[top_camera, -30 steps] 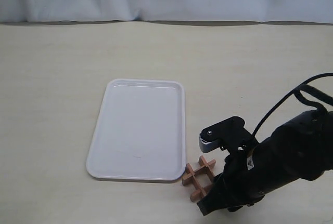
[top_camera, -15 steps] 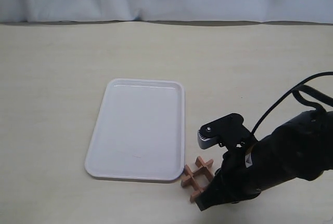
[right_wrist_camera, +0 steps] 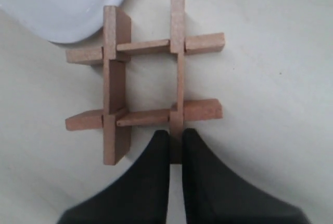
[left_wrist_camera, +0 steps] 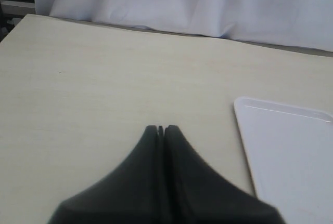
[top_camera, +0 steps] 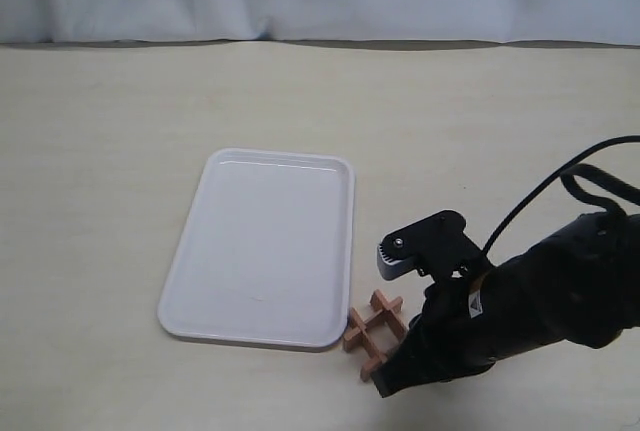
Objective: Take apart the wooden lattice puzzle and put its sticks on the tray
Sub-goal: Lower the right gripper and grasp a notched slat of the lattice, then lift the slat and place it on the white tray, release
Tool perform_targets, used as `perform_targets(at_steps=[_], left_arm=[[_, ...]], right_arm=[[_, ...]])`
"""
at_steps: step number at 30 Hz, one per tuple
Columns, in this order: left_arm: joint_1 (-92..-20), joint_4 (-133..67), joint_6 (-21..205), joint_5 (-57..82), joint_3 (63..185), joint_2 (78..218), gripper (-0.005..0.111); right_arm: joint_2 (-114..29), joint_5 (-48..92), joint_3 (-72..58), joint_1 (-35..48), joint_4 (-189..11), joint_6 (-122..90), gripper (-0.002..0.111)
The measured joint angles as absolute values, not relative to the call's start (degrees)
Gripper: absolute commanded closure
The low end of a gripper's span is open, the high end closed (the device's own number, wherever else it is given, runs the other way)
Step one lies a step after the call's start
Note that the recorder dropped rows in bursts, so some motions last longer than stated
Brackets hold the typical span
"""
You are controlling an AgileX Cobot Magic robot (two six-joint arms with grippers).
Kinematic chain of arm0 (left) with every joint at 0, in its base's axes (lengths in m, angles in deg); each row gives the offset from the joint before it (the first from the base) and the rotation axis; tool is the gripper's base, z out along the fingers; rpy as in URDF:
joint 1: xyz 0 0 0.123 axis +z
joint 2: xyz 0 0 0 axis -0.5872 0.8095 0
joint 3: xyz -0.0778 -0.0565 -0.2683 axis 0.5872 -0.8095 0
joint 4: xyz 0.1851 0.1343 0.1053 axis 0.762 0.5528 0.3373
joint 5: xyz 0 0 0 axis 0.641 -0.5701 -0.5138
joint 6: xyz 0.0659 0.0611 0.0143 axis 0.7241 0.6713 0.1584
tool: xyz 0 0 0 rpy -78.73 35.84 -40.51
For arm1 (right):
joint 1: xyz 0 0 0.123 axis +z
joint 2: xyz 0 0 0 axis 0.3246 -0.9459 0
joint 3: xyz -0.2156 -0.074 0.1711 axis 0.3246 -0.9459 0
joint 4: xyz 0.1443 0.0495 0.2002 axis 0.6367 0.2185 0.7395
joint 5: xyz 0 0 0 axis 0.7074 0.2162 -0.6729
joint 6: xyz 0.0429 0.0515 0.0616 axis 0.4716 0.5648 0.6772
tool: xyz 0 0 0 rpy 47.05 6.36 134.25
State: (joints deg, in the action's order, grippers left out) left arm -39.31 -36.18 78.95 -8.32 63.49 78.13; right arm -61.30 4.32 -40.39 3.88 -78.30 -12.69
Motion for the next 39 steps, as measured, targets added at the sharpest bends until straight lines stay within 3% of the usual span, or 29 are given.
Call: perform_targets(at_steps=[12, 25, 39], left_arm=[[-39.3, -36.2, 79.0, -8.3, 63.5, 78.1, 0.107], [-39.3, -36.2, 79.0, -8.3, 63.5, 78.1, 0.107], [-39.3, -36.2, 79.0, -8.3, 63.5, 78.1, 0.107]], right_arm=[[-58.7, 2.9, -39.4, 3.9, -80.1, -12.7, 0.104], [-49.5, -7.9, -27.0, 3.9, -79.7, -12.7, 0.104], [-80.1, 5.8, -6.5, 3.9, -76.3, -12.7, 0.103]])
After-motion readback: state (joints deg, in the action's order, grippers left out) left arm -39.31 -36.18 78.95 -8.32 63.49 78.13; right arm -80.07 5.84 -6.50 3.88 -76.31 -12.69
